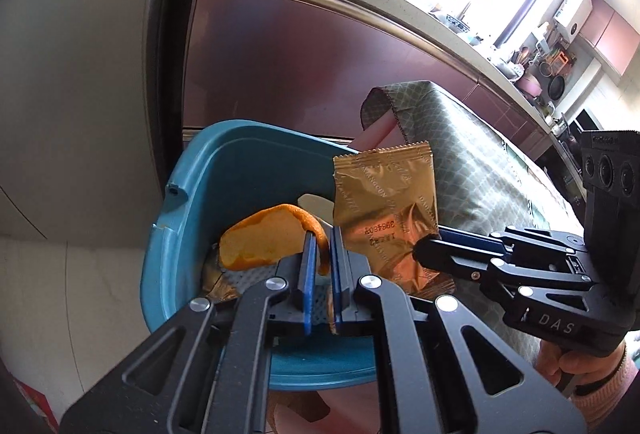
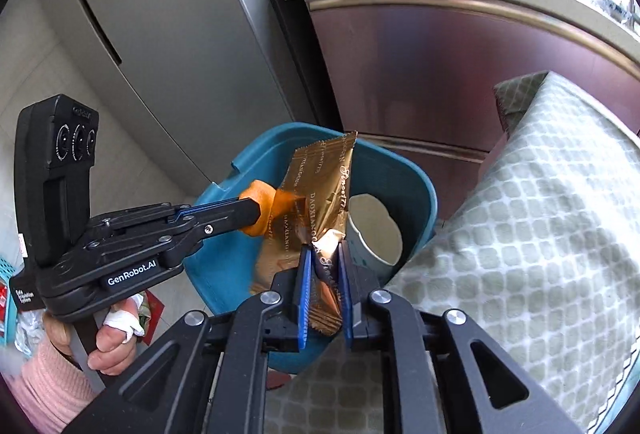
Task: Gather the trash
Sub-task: 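Carry the orange peel and gold wrapper over the teal bin and open both grippers, then move both open grippers back over the remaining trash on the table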
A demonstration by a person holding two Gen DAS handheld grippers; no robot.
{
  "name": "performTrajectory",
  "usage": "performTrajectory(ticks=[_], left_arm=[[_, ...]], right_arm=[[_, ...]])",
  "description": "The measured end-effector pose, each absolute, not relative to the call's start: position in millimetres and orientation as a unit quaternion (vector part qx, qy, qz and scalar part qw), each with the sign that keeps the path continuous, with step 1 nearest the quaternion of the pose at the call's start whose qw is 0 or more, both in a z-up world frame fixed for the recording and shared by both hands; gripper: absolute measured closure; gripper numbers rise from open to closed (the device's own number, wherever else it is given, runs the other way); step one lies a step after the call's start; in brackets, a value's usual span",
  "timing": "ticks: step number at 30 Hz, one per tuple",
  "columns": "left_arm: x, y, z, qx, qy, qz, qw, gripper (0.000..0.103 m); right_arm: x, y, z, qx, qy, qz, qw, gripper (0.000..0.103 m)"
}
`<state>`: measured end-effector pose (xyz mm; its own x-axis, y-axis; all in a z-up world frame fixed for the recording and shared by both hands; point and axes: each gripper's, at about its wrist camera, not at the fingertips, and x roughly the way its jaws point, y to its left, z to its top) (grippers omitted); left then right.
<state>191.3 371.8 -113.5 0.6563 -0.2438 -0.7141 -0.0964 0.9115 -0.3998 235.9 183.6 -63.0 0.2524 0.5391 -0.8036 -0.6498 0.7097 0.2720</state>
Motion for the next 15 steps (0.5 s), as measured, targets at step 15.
performTrajectory(ticks=[15], left_arm=[[190.3, 359.9, -111.9, -0.204, 0.407, -0.046, 0.889, 0.096]], right_arm=[[235.5, 174.6, -63.2, -0.035, 0.476, 0.386, 0.79, 0.085]])
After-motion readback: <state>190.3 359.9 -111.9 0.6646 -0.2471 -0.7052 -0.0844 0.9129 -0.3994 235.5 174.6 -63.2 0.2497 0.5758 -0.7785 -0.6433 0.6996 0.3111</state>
